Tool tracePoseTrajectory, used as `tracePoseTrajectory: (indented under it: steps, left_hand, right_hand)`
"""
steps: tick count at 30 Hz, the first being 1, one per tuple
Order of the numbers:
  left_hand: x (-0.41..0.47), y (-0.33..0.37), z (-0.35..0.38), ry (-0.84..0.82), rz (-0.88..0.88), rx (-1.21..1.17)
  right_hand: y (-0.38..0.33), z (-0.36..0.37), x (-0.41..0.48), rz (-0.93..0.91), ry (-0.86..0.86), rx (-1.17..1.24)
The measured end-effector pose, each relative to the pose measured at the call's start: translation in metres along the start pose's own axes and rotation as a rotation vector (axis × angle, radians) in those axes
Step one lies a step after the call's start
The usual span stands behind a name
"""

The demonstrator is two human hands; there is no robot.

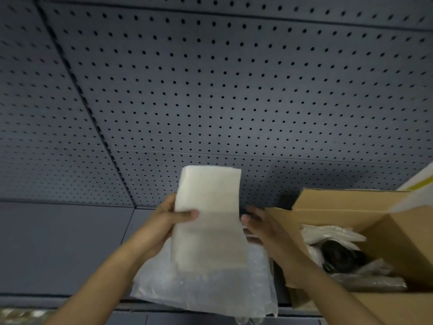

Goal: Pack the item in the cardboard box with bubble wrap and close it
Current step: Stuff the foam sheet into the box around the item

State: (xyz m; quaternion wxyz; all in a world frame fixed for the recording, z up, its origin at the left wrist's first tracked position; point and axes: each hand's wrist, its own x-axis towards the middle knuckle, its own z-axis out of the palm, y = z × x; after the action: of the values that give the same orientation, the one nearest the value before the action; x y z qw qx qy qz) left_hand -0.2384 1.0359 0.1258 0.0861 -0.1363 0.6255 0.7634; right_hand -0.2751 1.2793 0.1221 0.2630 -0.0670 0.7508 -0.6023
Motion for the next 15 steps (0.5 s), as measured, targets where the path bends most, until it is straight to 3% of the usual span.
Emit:
tracePoseTrajectory:
  steps: [2,4,8,11,15]
  left_hand:
    - [-0.007,0.012,0.004,-0.104,0.034,0.007]
    - [-0.009,0.016,0.013,-0.154,0.028,0.008]
    - [-0.003,0.013,0.031,-0.269,-0.007,0.034]
    - [0.005,0.008,0.043,-0.432,-0.131,0.047]
    - [0.023,0.004,0.063,-0.6,-0.243,-0.015]
  right_hand:
    - [-0.013,0.003,-0.004,0.085,-0.207,0.211]
    - [-0.016,0.004,-0.008,0.042,-0.238,0.311]
    - [-0.011,-0.007,-0.017,-0.071,-0.053,0.423]
    - [-0.002,-0.021,-0.032,-0.163,0.049,0.529]
    - [0.011,-0.049,-0.051,-0.391,0.214,0.446]
